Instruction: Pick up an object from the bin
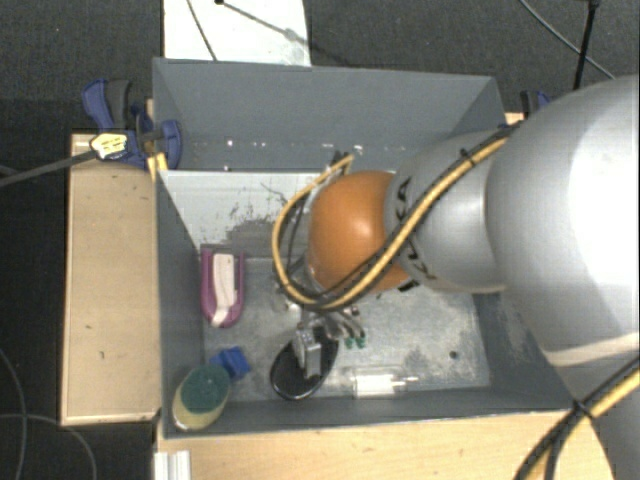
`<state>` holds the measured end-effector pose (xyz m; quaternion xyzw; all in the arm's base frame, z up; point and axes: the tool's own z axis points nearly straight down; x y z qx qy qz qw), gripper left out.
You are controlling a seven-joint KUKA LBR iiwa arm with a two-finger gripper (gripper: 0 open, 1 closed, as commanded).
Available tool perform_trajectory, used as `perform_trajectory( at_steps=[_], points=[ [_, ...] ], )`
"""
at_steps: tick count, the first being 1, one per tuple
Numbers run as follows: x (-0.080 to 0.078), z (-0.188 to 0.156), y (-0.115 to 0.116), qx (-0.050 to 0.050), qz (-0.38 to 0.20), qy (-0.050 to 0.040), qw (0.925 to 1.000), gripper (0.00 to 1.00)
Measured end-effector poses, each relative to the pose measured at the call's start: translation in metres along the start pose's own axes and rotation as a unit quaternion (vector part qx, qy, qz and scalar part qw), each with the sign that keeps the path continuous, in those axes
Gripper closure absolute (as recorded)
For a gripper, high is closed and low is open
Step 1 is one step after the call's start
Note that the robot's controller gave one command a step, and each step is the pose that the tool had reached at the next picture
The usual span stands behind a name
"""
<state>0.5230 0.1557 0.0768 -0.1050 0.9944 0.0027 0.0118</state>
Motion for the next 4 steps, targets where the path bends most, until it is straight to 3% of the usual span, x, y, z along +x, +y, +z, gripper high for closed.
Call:
perform_trajectory(
  at_steps=[1,2,3,4],
  points=[
    [-0.001,-0.003,0.002,-0.001,0.001,0.0014,1.0,1.0],
    [0.016,-0.005,-0.043,-0.005,0.042,-0.0035,0.9991,1.0],
    [0.003,-0.002,0.028,-0.001,0.008,-0.0024,1.0,1.0],
    [-0.017,0.007,0.07,0.005,0.359,0.0098,0.9331,1.0]
  ],
)
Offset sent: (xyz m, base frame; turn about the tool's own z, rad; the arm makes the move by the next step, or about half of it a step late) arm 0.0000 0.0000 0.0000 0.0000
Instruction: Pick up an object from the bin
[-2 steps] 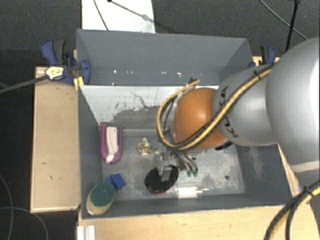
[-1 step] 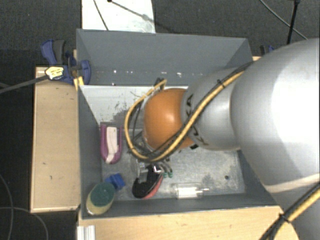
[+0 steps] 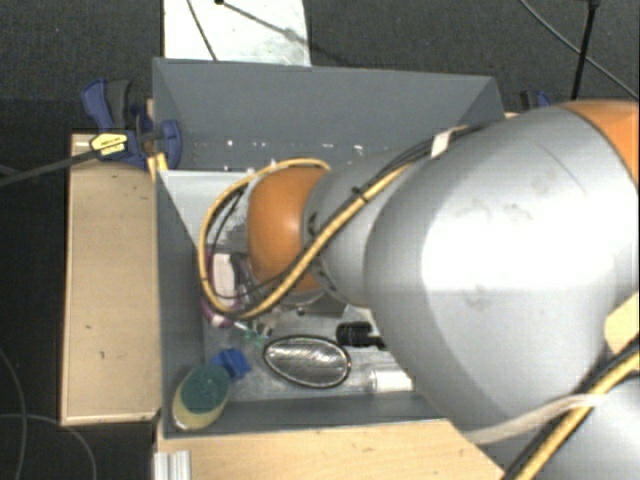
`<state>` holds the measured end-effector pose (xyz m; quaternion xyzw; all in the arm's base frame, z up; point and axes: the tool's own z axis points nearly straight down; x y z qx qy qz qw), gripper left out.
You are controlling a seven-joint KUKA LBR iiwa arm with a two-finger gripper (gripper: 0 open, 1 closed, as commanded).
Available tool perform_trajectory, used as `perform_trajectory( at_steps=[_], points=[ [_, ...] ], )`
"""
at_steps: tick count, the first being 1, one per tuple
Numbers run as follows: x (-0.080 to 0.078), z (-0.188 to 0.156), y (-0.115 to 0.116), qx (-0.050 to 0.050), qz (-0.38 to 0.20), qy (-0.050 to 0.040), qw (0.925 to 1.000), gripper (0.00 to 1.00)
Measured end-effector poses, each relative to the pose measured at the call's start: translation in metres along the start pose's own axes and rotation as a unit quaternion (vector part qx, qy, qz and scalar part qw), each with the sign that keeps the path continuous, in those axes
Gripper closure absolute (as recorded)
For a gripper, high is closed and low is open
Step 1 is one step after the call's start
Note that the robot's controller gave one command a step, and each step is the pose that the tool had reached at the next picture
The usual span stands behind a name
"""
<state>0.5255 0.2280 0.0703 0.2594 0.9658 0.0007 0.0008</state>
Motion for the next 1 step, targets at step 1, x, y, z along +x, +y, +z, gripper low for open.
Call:
perform_trajectory(
  at_steps=[1],
  points=[
    [-0.0007,-0.0001,-0.0006,0.001,-0.003,-0.0002,1.0,0.0]
  ],
)
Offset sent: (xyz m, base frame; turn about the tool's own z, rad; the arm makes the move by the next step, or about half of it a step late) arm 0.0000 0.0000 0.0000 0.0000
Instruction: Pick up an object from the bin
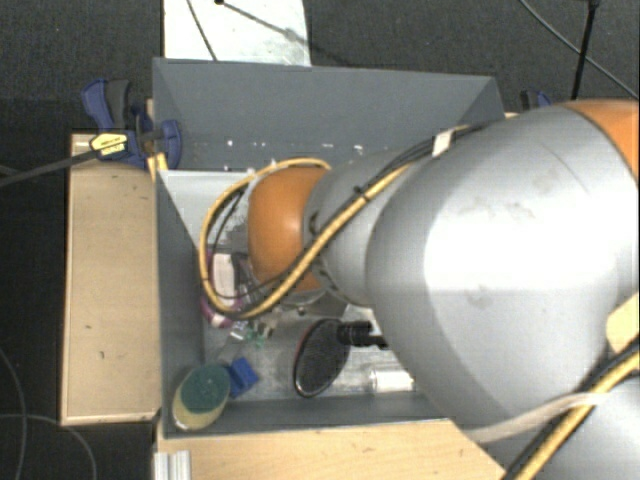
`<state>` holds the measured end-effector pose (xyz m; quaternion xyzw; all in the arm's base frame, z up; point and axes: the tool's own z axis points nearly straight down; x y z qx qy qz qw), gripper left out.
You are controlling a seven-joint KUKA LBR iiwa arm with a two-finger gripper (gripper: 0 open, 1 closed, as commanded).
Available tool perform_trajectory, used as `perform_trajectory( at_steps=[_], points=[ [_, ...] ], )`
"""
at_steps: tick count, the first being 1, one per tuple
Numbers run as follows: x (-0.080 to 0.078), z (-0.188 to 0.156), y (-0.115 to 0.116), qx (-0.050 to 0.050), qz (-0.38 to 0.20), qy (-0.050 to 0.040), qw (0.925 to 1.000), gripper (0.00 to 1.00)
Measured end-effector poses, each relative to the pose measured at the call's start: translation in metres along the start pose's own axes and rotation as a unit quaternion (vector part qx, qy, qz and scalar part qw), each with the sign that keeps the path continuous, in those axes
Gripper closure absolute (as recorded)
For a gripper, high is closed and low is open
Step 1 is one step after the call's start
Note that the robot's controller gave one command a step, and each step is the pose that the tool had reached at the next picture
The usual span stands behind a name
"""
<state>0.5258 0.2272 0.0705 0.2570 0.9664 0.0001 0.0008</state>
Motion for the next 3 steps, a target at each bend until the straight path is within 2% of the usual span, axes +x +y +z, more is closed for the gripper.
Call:
perform_trajectory(
  at_steps=[1,2,3],
  points=[
    [-0.0376,0.0005,0.0167,0.006,-0.281,-0.0017,0.9597,0.0],
    [-0.0317,0.0006,0.0218,0.002,-0.284,0.0009,0.959,1.0],
    [-0.0308,0.0001,0.0228,0.001,-0.285,0.0011,0.9587,0.0]
  ],
)
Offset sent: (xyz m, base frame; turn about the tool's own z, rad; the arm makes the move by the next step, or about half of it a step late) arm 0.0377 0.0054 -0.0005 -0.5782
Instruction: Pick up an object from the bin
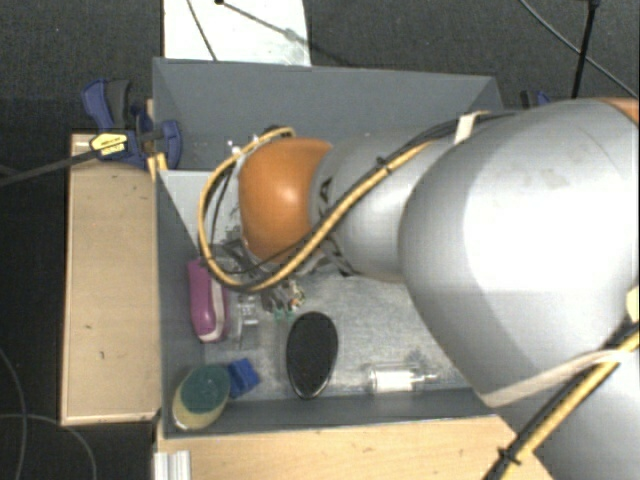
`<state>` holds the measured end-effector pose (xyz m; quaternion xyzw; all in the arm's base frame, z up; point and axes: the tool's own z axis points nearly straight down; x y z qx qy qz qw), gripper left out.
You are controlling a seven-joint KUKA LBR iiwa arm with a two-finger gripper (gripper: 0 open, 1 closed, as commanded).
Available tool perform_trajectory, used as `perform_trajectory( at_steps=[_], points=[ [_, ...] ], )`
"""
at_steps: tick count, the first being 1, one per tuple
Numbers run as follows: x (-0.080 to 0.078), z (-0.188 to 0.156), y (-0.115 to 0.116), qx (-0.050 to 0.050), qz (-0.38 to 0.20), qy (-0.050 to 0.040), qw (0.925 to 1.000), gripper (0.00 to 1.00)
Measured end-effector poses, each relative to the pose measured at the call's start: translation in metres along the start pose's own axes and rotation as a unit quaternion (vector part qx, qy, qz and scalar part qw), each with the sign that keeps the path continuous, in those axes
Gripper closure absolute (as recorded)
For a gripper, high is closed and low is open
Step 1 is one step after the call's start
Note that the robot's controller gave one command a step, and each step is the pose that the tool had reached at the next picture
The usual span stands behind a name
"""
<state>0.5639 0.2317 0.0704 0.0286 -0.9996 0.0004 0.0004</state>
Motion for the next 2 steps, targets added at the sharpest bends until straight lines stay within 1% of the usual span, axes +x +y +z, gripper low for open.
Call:
perform_trajectory(
  at_steps=[1,2],
  points=[
    [-0.003,-0.015,-0.135,0.001,-0.067,-0.0021,0.9978,0.0],
    [-0.02,-0.003,-0.104,-0.001,-0.072,-0.0032,0.9974,0.0]
  ],
)
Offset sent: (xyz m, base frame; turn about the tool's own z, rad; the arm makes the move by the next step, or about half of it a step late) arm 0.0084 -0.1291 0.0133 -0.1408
